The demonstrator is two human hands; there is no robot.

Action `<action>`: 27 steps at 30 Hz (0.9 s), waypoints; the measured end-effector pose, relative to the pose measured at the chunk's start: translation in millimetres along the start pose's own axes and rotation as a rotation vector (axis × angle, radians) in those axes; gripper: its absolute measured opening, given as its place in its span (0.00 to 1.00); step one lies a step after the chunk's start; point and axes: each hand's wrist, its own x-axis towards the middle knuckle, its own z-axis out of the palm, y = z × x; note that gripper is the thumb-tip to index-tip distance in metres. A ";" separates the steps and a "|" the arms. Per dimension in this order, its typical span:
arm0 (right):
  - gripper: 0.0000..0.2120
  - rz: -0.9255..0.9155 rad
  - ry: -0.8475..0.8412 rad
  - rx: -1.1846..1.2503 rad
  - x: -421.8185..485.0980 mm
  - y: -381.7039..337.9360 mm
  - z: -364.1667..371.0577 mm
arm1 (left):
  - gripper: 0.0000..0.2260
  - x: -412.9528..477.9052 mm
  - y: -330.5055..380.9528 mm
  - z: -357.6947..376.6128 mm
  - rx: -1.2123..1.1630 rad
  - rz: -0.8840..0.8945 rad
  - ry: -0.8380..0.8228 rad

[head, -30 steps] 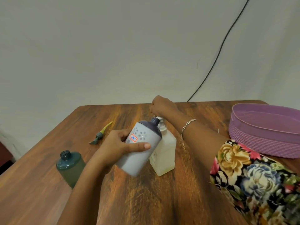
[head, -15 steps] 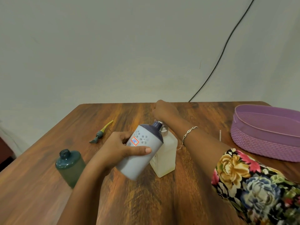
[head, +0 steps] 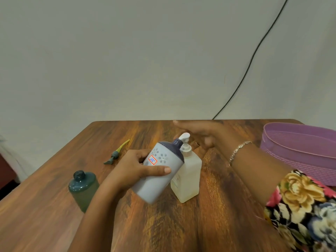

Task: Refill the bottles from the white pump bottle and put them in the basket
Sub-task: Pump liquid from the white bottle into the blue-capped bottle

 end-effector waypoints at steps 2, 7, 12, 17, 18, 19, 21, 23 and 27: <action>0.26 0.011 -0.071 0.115 2.8 21.4 -1.3 | 0.22 -1.0 -1.6 -1.2 -0.010 -0.007 0.000; 0.28 -0.100 -0.076 0.295 2.0 44.5 10.3 | 0.27 -0.7 -3.7 -2.3 -0.028 0.016 -0.010; 0.29 -0.161 0.048 0.376 7.9 42.5 12.5 | 0.26 -2.6 -3.3 -1.4 -0.016 0.012 -0.021; 0.21 -0.257 0.085 0.298 -3.5 28.8 20.9 | 0.31 -0.7 -4.1 -4.0 -0.036 0.017 -0.009; 0.18 -0.271 0.082 0.315 -5.2 30.7 22.3 | 0.31 -0.4 -3.6 -2.9 -0.039 0.020 -0.015; 0.18 -0.274 0.077 0.336 -6.8 34.4 23.6 | 0.30 -0.1 -3.5 -1.3 -0.042 0.021 -0.020; 0.20 -0.285 0.063 0.375 -6.2 42.7 25.6 | 0.29 -0.3 -2.8 0.4 -0.050 0.022 -0.024; 0.16 -0.312 0.062 0.390 -5.1 46.6 28.8 | 0.28 -1.0 -3.1 -0.2 -0.053 0.025 -0.020; 0.09 -0.335 0.077 0.403 -0.6 46.7 32.8 | 0.26 -1.1 -5.7 -1.1 -0.060 0.021 0.001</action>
